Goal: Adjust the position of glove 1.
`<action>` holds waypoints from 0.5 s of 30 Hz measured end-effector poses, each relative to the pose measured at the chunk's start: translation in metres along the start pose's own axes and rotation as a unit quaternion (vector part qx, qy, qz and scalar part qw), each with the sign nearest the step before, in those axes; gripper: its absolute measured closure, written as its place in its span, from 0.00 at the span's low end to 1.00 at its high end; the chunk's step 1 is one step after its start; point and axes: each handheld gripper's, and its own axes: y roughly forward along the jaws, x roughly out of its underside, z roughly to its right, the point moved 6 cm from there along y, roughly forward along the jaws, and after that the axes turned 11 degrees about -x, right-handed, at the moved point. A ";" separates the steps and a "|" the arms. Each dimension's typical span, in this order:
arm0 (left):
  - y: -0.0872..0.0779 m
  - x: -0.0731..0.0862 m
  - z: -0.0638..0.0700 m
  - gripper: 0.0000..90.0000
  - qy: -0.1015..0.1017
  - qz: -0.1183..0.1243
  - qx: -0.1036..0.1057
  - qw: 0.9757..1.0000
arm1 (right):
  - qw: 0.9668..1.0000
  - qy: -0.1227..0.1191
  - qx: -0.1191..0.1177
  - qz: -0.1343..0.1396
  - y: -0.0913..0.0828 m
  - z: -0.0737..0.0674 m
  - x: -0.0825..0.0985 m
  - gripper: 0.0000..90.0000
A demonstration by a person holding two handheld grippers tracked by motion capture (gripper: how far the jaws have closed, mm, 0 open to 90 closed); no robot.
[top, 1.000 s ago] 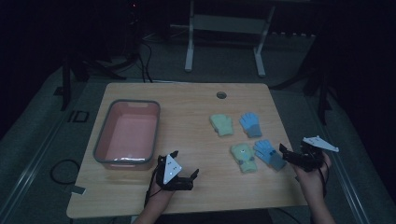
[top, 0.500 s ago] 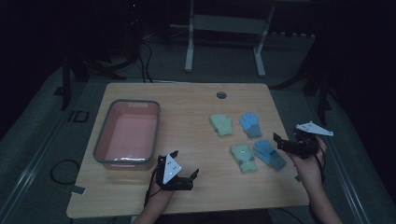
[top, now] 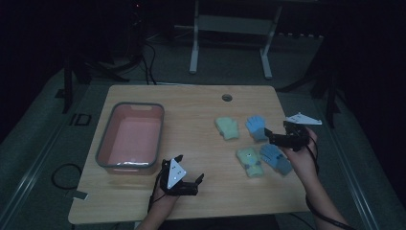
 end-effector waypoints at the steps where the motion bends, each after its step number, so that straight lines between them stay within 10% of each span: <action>1: 0.000 0.000 0.000 0.02 0.003 0.000 0.000 1.000 | 1.000 -0.002 -0.004 -0.002 0.003 -0.002 -0.001 0.19; 15: 0.000 0.000 0.001 0.02 0.004 0.001 0.004 1.000 | 0.999 -0.021 -0.039 -0.022 0.039 -0.023 -0.015 0.24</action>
